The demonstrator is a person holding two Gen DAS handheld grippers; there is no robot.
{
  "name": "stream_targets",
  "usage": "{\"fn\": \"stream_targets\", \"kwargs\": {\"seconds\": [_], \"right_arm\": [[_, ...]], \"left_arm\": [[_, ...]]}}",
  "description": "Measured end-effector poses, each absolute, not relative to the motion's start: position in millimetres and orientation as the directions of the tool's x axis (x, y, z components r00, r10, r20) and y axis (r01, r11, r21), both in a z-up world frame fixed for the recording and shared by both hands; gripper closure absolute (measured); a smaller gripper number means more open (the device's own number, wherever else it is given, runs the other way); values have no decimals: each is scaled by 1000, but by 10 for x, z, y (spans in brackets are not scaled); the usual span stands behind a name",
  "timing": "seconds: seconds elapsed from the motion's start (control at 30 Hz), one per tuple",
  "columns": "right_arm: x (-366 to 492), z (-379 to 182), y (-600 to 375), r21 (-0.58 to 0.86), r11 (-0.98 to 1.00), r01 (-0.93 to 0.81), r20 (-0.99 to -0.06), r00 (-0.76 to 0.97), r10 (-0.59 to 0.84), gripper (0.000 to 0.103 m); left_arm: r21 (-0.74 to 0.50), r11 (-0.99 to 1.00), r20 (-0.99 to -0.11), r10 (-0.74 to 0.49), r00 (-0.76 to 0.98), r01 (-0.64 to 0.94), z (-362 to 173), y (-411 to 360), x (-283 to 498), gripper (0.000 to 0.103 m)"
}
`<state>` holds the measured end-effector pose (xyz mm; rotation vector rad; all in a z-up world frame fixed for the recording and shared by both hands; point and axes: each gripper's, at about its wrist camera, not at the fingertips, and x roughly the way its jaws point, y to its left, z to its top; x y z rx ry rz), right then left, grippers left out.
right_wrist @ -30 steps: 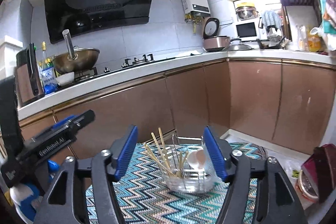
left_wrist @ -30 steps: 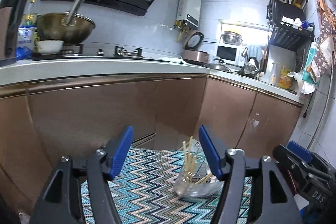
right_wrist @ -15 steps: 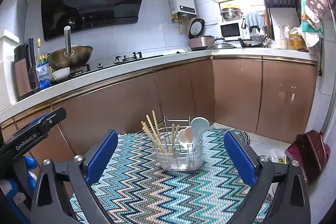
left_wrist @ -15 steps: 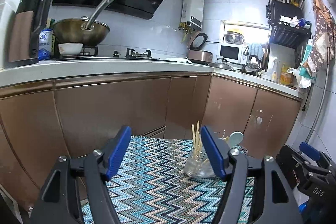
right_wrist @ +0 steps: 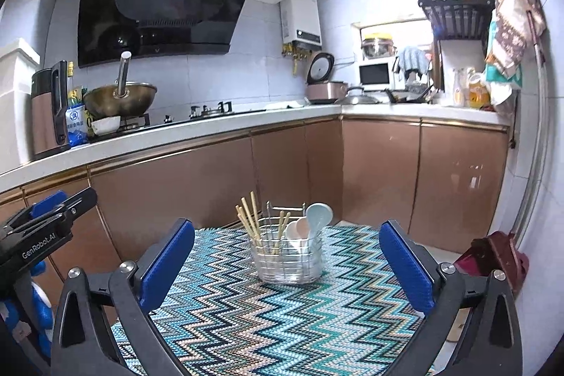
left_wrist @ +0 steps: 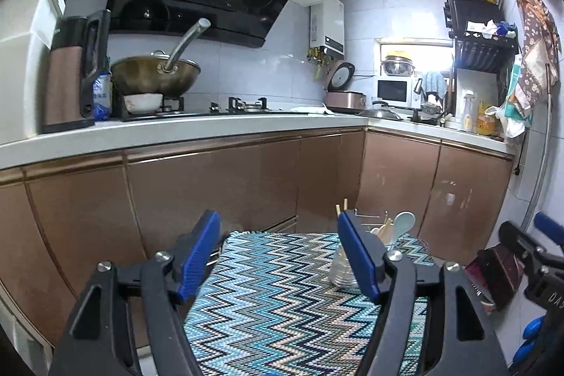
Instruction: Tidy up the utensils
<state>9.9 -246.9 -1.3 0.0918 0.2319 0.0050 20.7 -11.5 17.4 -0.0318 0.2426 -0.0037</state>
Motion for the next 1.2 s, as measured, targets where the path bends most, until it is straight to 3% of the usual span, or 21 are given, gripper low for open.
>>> {"fn": "stream_targets", "kwargs": {"seconds": [0.1,0.27,1.2], "right_arm": [[38,7,-2481,74,997,28,-210,978,-11,0],[-27,1,-2528,48,996,70,-190,980,-60,0],[93,-117,-2616,-14,985,169,-170,971,-169,0]], "left_arm": [[-4,999,-232,35,972,-37,173,-105,147,35],[19,995,-216,96,972,-94,165,-84,76,23],[8,989,-227,143,963,-145,41,-3,198,21]]}}
